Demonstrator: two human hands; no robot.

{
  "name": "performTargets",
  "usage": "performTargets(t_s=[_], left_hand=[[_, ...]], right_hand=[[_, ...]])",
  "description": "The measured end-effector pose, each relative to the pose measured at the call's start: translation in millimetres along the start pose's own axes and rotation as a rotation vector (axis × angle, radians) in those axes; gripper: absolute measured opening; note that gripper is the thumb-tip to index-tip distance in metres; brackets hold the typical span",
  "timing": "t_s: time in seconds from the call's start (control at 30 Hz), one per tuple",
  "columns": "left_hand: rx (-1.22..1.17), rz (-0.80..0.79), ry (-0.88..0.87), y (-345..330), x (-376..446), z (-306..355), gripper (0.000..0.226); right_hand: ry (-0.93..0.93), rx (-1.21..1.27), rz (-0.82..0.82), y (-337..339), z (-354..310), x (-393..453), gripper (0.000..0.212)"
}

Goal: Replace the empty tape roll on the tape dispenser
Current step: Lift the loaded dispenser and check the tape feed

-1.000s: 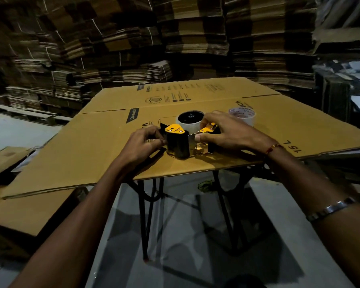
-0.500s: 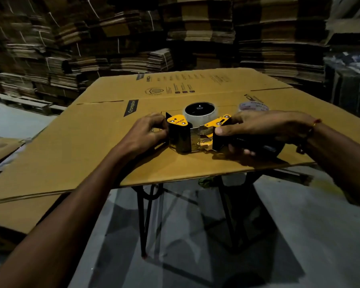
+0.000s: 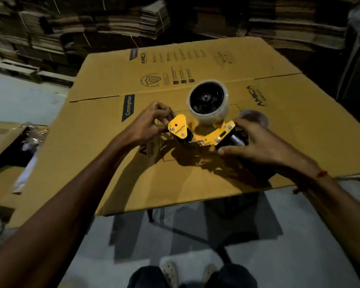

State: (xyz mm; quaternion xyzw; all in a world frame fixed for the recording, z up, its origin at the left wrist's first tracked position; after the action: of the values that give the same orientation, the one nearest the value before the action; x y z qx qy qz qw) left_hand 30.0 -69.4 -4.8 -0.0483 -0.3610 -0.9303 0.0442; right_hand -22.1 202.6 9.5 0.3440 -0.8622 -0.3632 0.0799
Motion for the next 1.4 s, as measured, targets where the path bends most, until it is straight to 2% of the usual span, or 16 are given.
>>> performTargets(t_s=[0.13,0.3,0.4,0.53,0.63,0.83,1.03,1.13,1.23,1.4], left_hand=[[-0.092,-0.158,0.112,-8.9,6.9,20.5,0.015],[-0.184,-0.23,0.264,-39.1,8.0,41.2,0.01],[-0.337,-0.308,0.318,-56.1,1.8,61.1,0.018],[-0.371,-0.384,0.401,-68.5,-1.9,66.9,0.03],[-0.388,-0.414,0.439,-73.4,-2.2,65.0,0.018],[-0.46,-0.414,0.404,-74.2,-3.6,72.8,0.024],[-0.462,-0.535,0.348,-79.5,-3.1,69.0,0.024],[-0.448,-0.576,0.333,-81.5,-3.0,68.7,0.018],[-0.453,-0.576,0.292,-82.5,-0.5,63.5,0.018],[-0.374,-0.508,0.187,-82.5,3.0,45.4,0.021]], right_hand=[[-0.035,-0.05,0.099,18.0,-12.2,-34.7,0.057],[-0.062,-0.154,0.2,21.7,-7.5,-82.9,0.053],[-0.063,-0.156,0.251,14.7,-3.6,-104.6,0.048],[-0.083,-0.221,0.356,-1.1,-3.7,-124.7,0.047],[-0.126,-0.324,0.406,-20.1,-5.8,-133.7,0.047],[-0.158,-0.363,0.539,-71.7,-10.8,-160.2,0.062],[-0.233,-0.307,0.62,-110.3,-22.6,-172.8,0.06],[-0.219,-0.351,0.699,-124.4,-23.2,-178.7,0.052],[-0.191,-0.428,0.702,-140.7,-26.2,-177.7,0.053],[-0.285,-0.288,0.634,-143.6,-36.3,-169.5,0.063]])
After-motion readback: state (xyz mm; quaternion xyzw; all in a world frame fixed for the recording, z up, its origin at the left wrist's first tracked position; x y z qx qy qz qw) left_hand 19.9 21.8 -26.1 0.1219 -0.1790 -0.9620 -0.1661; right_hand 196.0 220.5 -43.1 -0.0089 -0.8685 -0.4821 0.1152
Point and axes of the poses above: each hand's wrist, its own x-axis towards the middle knuckle, its own y-axis out of the back of the hand, z = x × y, the point moved 3 cm from there along x, towards the middle knuckle, and after that the axes turned 2 degrees about z, right-handed, at the moved point
